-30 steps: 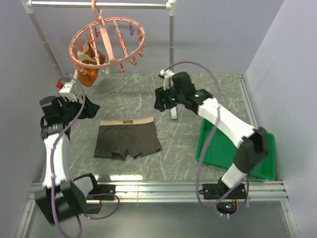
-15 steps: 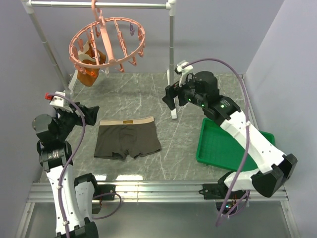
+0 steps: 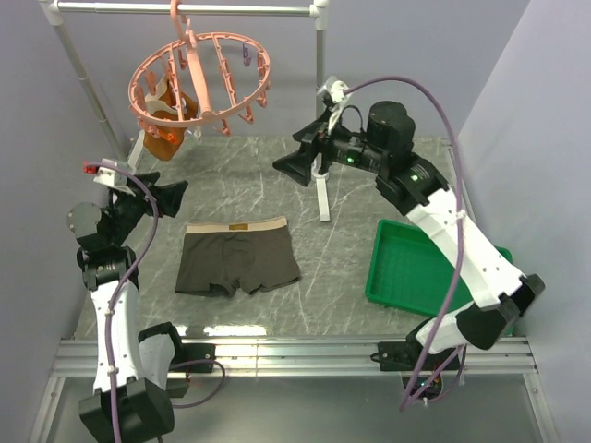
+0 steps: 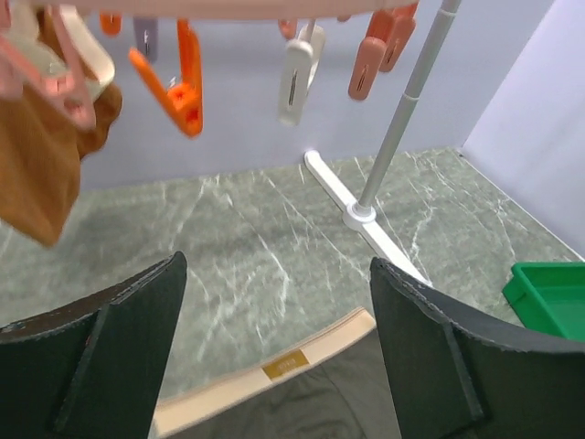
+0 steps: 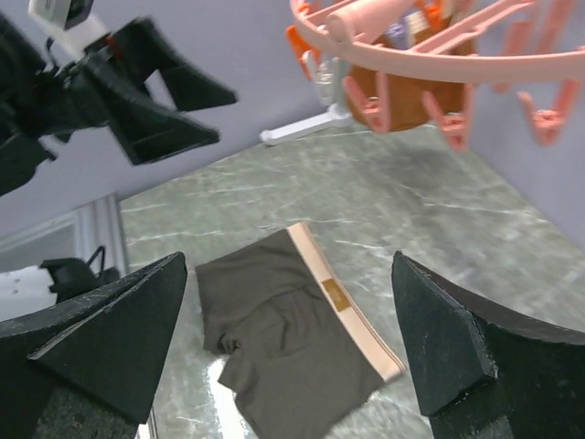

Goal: Clip the underwear to the hanger

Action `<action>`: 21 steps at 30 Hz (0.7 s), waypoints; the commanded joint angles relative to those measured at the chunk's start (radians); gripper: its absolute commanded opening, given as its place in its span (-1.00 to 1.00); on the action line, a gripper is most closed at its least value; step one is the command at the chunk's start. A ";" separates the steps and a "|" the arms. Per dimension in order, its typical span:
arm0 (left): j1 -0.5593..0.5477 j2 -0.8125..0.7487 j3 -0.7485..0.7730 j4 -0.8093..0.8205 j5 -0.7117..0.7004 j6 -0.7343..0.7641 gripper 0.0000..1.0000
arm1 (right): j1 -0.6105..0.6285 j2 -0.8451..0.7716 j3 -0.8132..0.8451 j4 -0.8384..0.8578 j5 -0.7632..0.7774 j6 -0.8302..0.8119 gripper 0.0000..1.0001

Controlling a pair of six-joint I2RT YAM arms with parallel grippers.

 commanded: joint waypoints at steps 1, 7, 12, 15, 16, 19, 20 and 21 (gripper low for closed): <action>0.001 0.043 -0.005 0.239 0.061 -0.008 0.66 | -0.001 0.050 0.004 0.149 -0.137 0.026 0.99; -0.011 0.136 0.003 0.338 0.044 -0.032 0.33 | 0.001 0.194 0.089 0.247 -0.202 0.168 0.93; -0.013 0.207 0.000 0.449 0.061 -0.060 0.22 | 0.027 0.253 0.126 0.344 -0.182 0.221 0.93; -0.013 0.263 0.003 0.532 0.044 -0.088 0.25 | 0.062 0.276 0.162 0.343 -0.135 0.178 0.93; -0.014 0.291 0.003 0.552 0.041 -0.097 0.26 | 0.077 0.277 0.165 0.344 -0.124 0.148 0.93; -0.014 0.349 0.015 0.633 0.032 -0.116 0.30 | 0.100 0.280 0.174 0.333 -0.105 0.092 0.93; -0.014 0.365 0.020 0.650 0.033 -0.119 0.32 | 0.110 0.283 0.179 0.329 -0.107 0.083 0.93; -0.014 0.397 0.027 0.689 0.033 -0.125 0.35 | 0.113 0.283 0.180 0.324 -0.108 0.074 0.92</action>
